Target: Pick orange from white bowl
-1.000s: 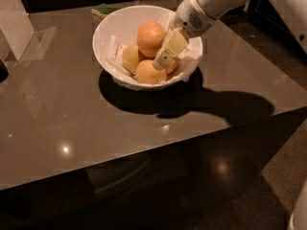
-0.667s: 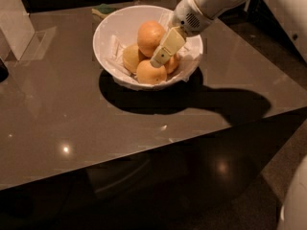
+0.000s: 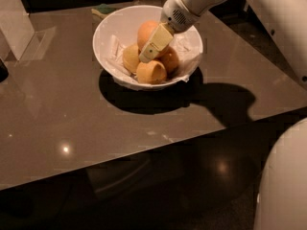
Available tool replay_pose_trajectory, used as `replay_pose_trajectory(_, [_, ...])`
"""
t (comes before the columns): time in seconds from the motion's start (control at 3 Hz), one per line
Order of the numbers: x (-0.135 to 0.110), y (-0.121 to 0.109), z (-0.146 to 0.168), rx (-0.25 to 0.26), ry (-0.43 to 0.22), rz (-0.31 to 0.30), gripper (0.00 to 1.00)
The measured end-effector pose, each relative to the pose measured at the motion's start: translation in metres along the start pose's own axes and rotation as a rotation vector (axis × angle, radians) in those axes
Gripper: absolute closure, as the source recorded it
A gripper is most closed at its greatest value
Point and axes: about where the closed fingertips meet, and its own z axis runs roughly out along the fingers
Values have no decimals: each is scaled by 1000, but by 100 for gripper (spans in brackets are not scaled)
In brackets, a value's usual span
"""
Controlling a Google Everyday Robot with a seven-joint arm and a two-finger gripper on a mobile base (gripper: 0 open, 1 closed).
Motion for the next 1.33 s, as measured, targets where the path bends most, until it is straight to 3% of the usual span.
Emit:
replay_pose_trajectory(0.33, [0, -3, 10, -3, 16, 26, 0])
replay_pose_trajectory(0.67, [0, -3, 10, -3, 17, 27, 18])
replay_pose_trajectory(1.33, [0, -3, 10, -4, 16, 27, 65])
